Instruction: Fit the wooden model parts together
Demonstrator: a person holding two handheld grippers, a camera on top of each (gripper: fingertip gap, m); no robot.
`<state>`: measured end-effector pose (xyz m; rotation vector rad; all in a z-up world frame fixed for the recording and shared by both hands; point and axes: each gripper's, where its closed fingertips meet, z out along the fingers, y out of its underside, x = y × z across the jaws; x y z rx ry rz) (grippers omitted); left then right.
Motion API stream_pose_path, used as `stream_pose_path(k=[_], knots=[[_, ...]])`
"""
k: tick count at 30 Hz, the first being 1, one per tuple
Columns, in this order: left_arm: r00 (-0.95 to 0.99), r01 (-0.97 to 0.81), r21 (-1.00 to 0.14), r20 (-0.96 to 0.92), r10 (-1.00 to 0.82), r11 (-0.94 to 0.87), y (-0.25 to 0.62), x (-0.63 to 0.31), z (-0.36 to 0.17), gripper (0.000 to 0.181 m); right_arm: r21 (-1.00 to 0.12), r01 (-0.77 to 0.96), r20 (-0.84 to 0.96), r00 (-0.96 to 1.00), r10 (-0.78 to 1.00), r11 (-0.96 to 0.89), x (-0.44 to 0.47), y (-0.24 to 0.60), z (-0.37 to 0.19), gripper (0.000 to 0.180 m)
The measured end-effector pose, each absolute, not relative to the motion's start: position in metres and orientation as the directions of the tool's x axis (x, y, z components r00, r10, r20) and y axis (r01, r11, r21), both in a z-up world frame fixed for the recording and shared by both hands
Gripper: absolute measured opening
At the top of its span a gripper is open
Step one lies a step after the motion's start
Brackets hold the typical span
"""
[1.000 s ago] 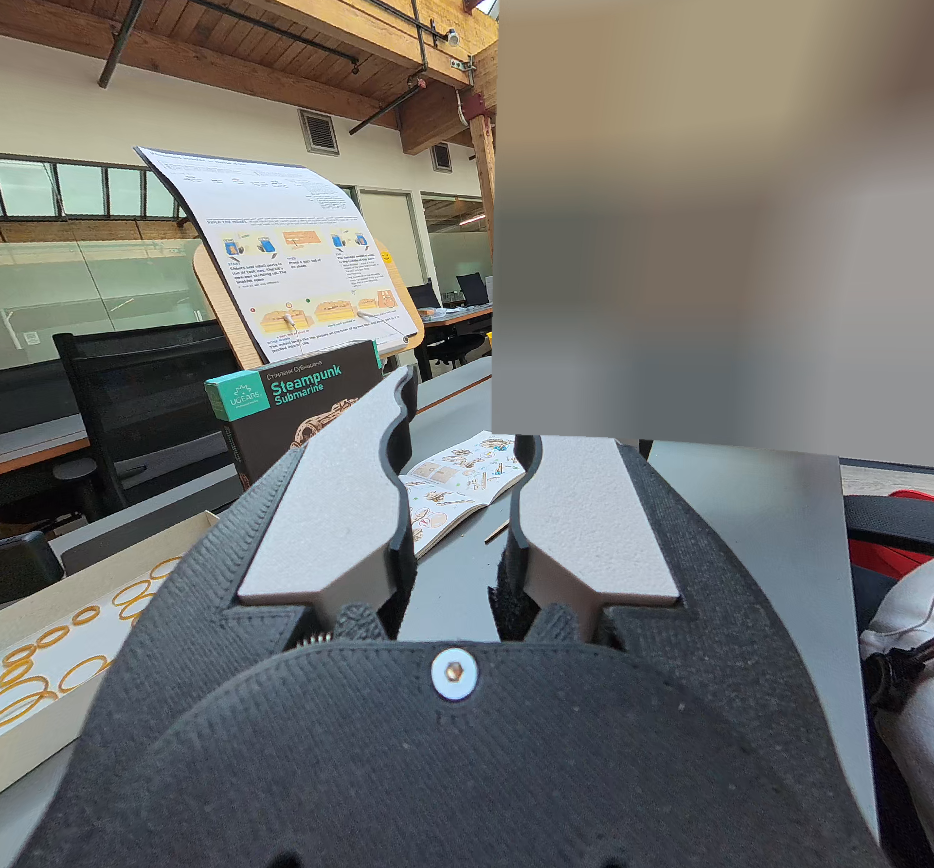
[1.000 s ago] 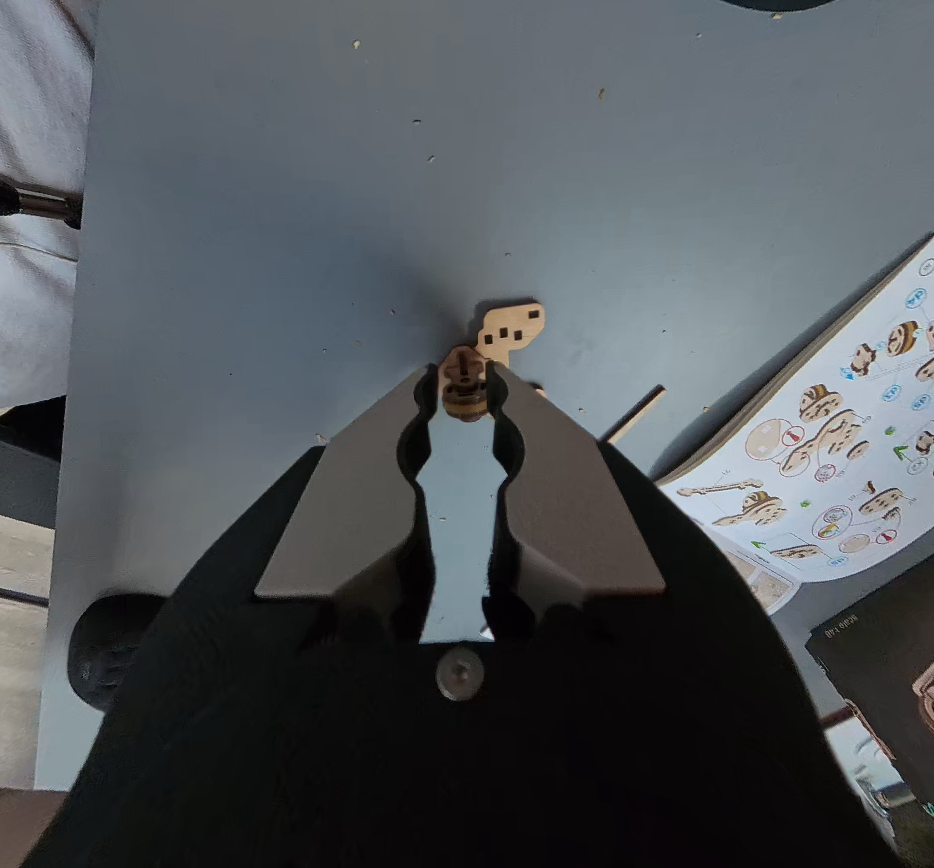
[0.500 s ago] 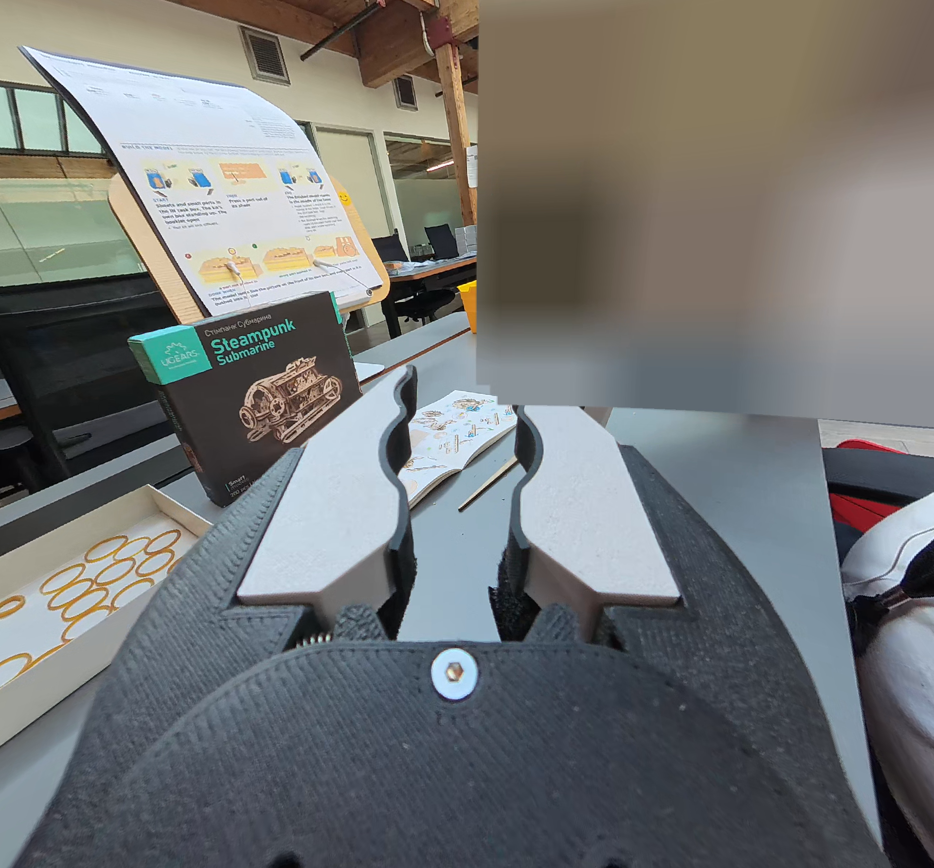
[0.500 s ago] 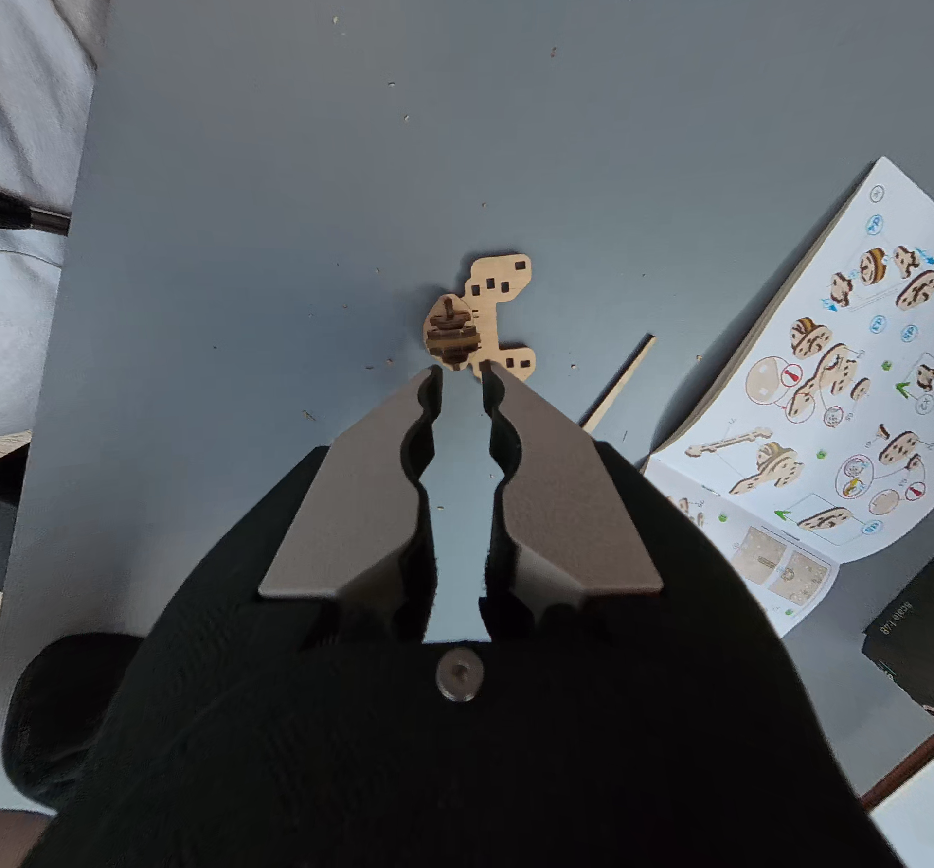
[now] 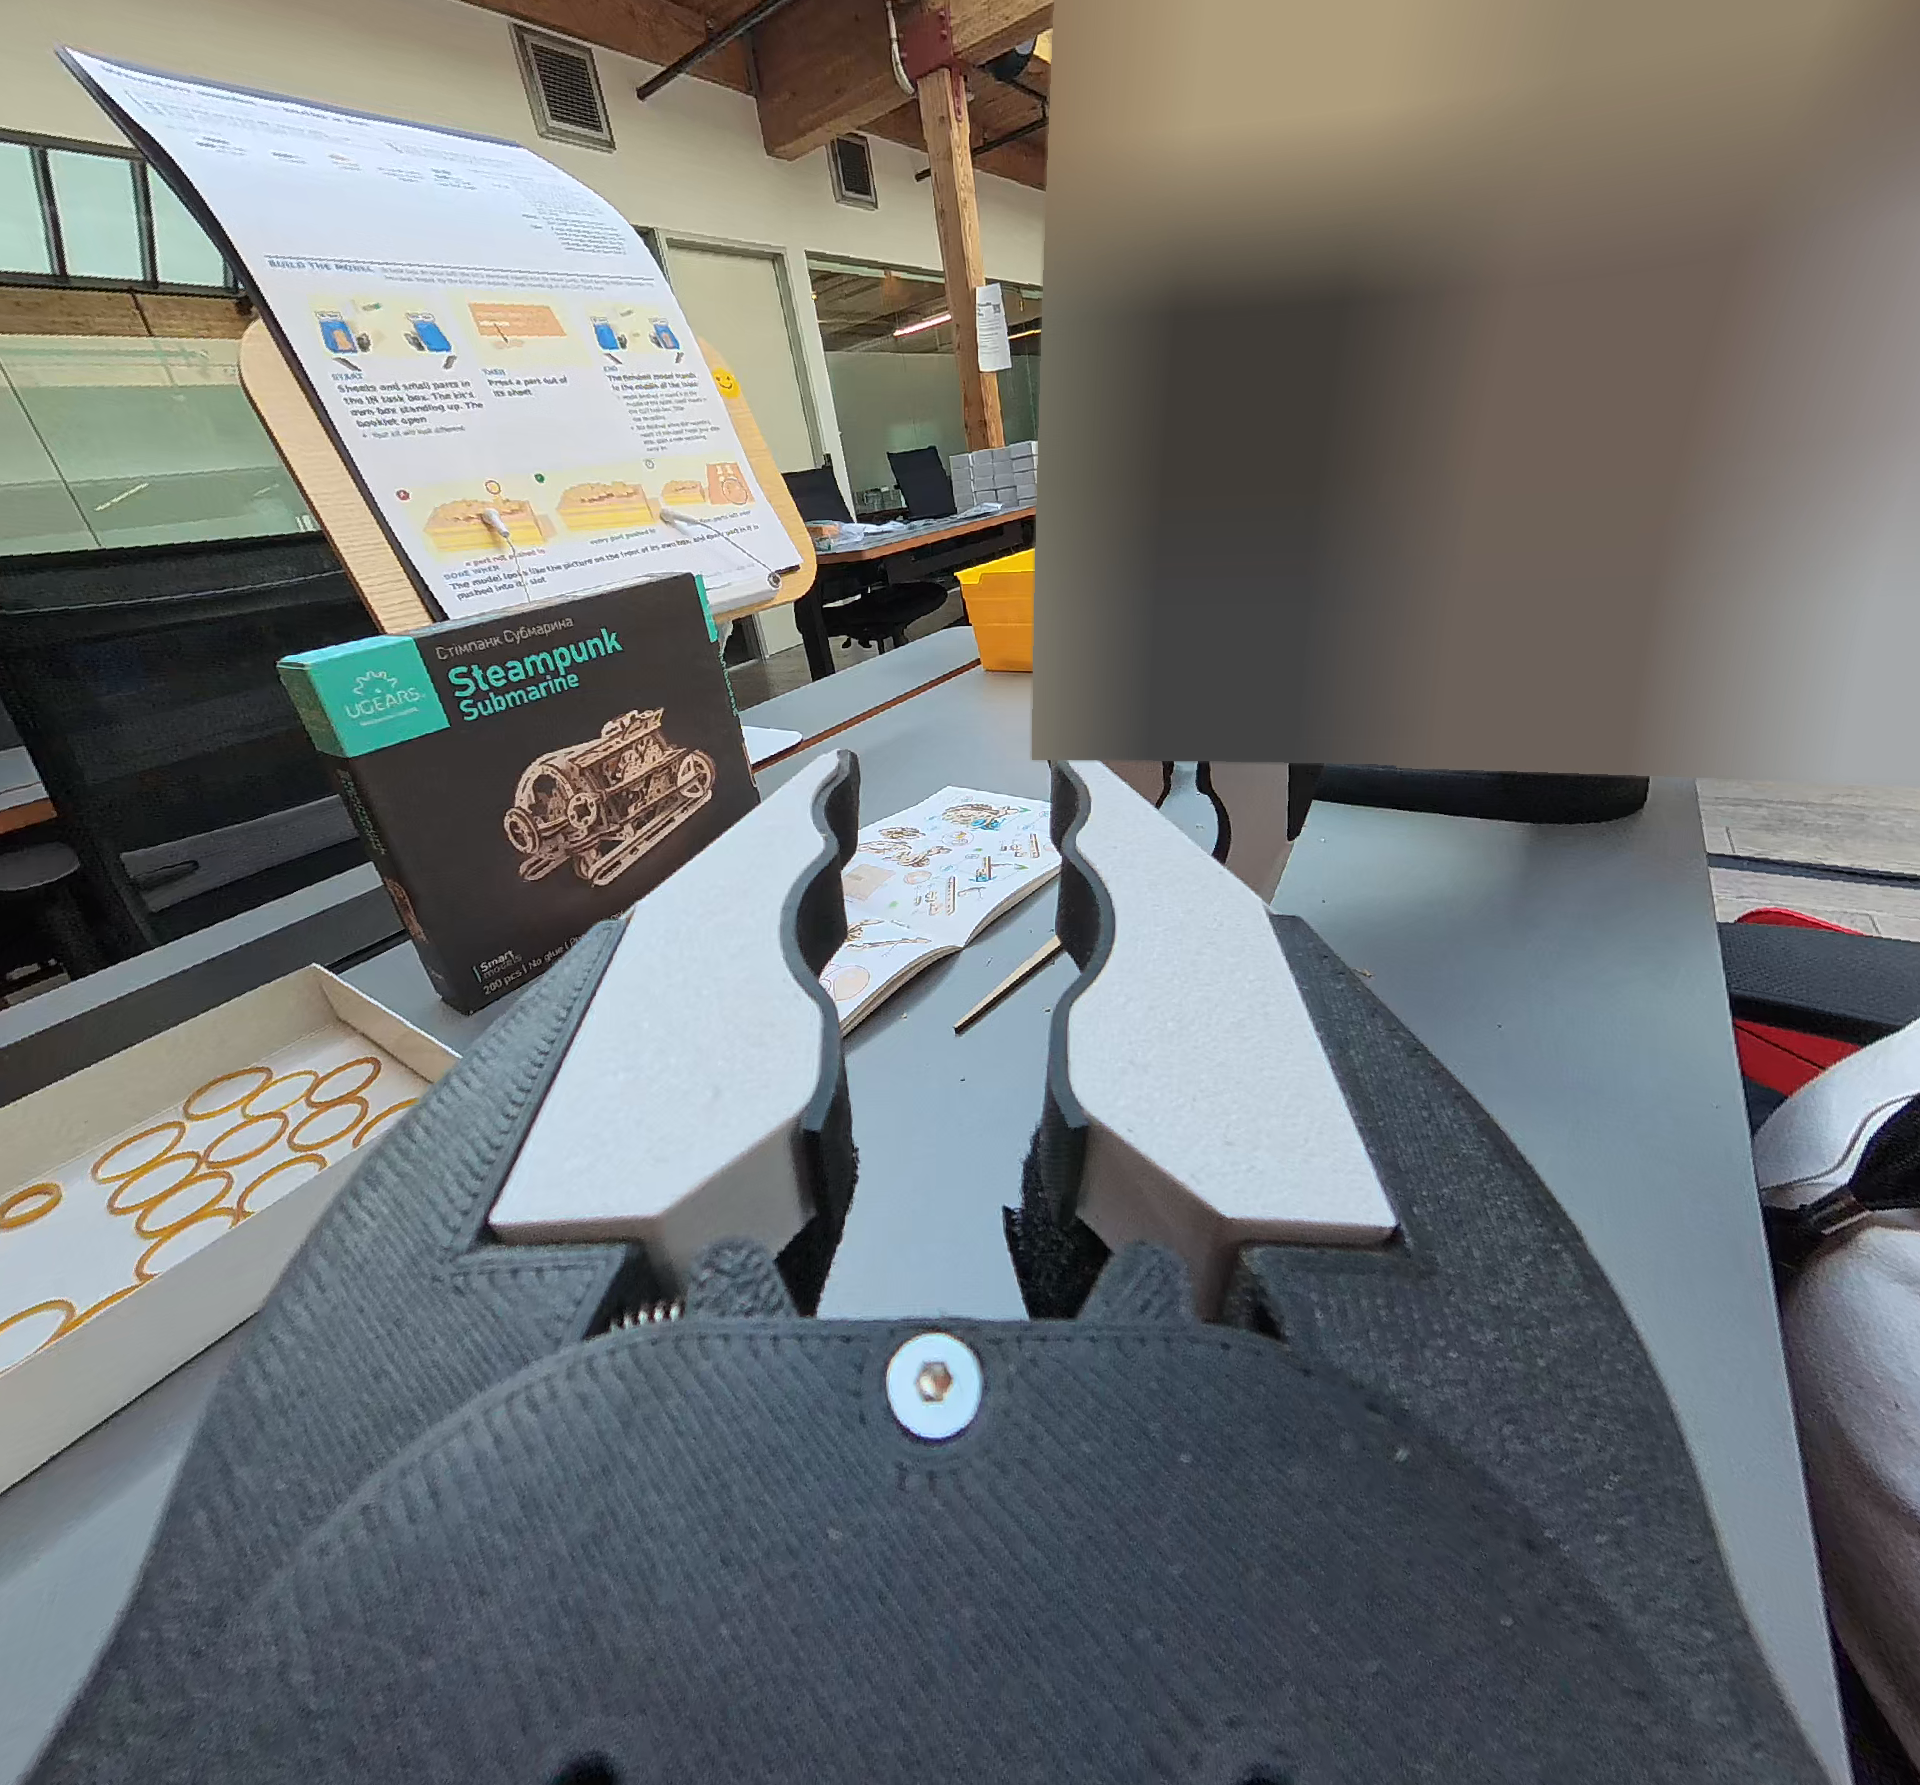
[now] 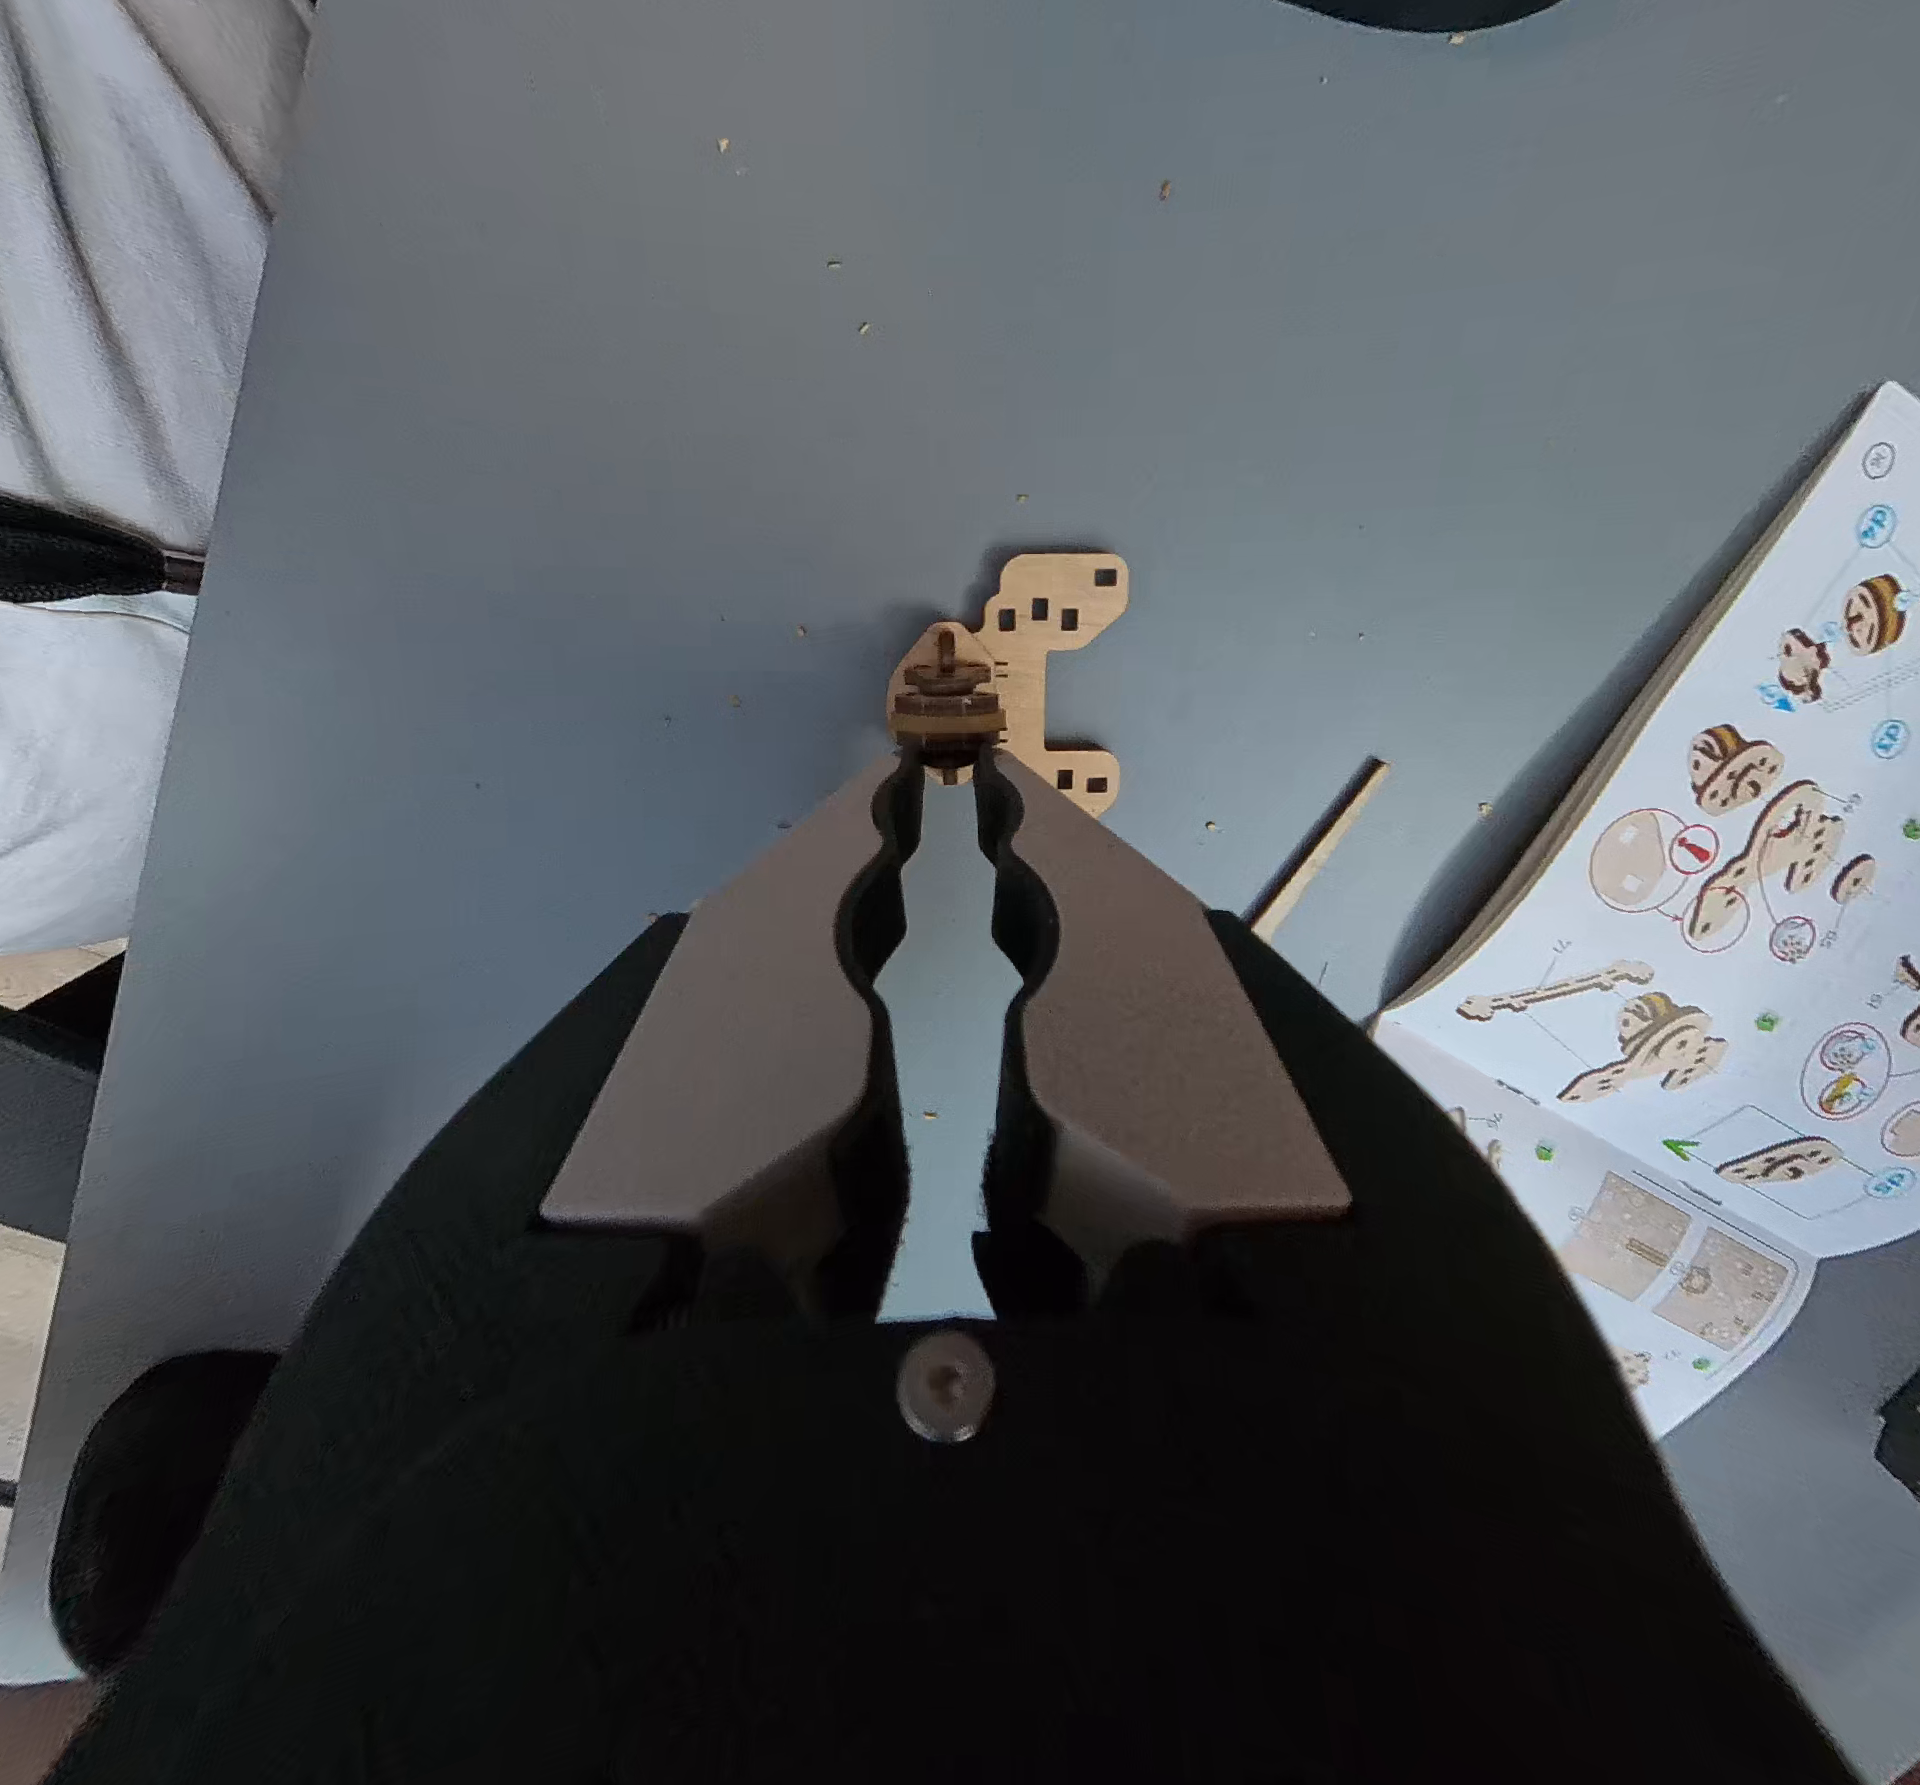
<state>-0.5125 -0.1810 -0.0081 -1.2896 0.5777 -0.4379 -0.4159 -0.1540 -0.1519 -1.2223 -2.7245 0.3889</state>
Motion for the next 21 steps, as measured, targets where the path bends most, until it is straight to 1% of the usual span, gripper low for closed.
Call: stream_pose_path(k=[1,12,14,17,18,19,20,21], knots=[[0.782,-0.014,-0.973,-0.154,-0.604,0.230,-0.181,-0.513,-0.008,0.035,-0.283,0.719,0.009,-0.660,0.751,0.635,-0.416,-0.155,-0.152,0.009],[0.790,0.003,-0.971,-0.145,-0.596,0.240,-0.182,-0.518,-0.005,0.035,-0.298,0.715,0.005,-0.661,0.750,0.632,-0.424,-0.164,-0.155,0.008],[0.789,0.006,-0.971,-0.143,-0.597,0.240,-0.182,-0.518,-0.005,0.035,-0.248,0.728,0.017,-0.656,0.755,0.639,-0.419,-0.159,-0.153,0.008],[0.789,0.003,-0.971,-0.145,-0.597,0.240,-0.182,-0.517,-0.005,0.035,-0.225,0.754,0.051,-0.623,0.780,0.617,-0.420,-0.150,-0.141,0.007],[0.788,0.003,-0.971,-0.145,-0.598,0.239,-0.182,-0.517,-0.005,0.035,-0.209,0.757,0.046,-0.624,0.780,0.618,-0.420,-0.150,-0.147,0.007],[0.787,0.002,-0.971,-0.145,-0.600,0.238,-0.182,-0.516,-0.005,0.035,-0.126,0.769,0.027,-0.629,0.777,0.627,-0.412,-0.144,-0.158,0.012],[0.786,-0.001,-0.971,-0.147,-0.601,0.237,-0.182,-0.515,-0.006,0.035,-0.170,0.774,0.022,-0.616,0.788,0.610,-0.417,-0.148,-0.152,0.006],[0.785,-0.005,-0.971,-0.151,-0.600,0.238,-0.182,-0.515,-0.006,0.035,-0.138,0.781,0.065,-0.606,0.793,0.608,-0.416,-0.140,-0.146,0.006]])
